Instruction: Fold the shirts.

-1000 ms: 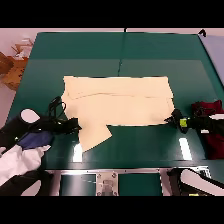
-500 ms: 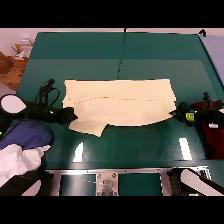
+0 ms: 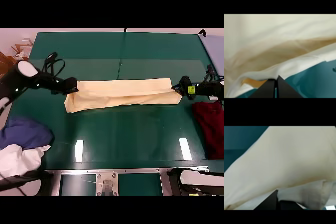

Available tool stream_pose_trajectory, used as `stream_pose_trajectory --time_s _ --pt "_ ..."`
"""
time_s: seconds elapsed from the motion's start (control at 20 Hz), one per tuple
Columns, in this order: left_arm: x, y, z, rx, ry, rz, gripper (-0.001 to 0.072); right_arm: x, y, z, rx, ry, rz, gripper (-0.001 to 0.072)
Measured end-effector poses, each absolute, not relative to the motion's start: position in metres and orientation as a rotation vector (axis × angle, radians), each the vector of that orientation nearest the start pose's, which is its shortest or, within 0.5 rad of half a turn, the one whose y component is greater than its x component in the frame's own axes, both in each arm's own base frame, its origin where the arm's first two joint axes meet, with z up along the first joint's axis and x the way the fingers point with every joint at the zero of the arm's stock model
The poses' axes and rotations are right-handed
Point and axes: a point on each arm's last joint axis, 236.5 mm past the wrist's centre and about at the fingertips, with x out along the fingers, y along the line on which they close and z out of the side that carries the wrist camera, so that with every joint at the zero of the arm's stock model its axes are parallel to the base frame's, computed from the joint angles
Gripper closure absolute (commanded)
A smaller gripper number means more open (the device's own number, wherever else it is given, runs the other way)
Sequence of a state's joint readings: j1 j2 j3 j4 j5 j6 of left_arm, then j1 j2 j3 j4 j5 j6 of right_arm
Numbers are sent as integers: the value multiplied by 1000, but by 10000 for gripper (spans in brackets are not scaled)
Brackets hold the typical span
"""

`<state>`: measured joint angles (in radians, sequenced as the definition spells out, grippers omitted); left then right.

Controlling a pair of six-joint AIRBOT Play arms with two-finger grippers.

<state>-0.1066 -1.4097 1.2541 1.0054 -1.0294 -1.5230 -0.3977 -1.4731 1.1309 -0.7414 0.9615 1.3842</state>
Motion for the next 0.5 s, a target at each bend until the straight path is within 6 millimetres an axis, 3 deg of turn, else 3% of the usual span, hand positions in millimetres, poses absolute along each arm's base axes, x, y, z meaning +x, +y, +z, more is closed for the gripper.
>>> stream_pose_trajectory --time_s 0.25,0.3,0.35,0.4,0.45,0.5 --pt "490 -156 -17 -432 1197 -356 678 514 -36 -38 892 1023 68 696" --pt "501 -157 -24 -436 1185 -357 553 524 -34 -45 894 1023 73 623" --pt "512 -159 -32 -443 1172 -355 199 535 -33 -51 900 1019 76 468" --pt "519 -159 -37 -447 1161 -352 6 544 -33 -55 901 1011 78 353" --pt "528 -159 -38 -455 1141 -348 51 551 -34 -56 898 1005 83 330" --pt "535 -157 -36 -462 1121 -346 48 557 -37 -54 889 991 91 330"
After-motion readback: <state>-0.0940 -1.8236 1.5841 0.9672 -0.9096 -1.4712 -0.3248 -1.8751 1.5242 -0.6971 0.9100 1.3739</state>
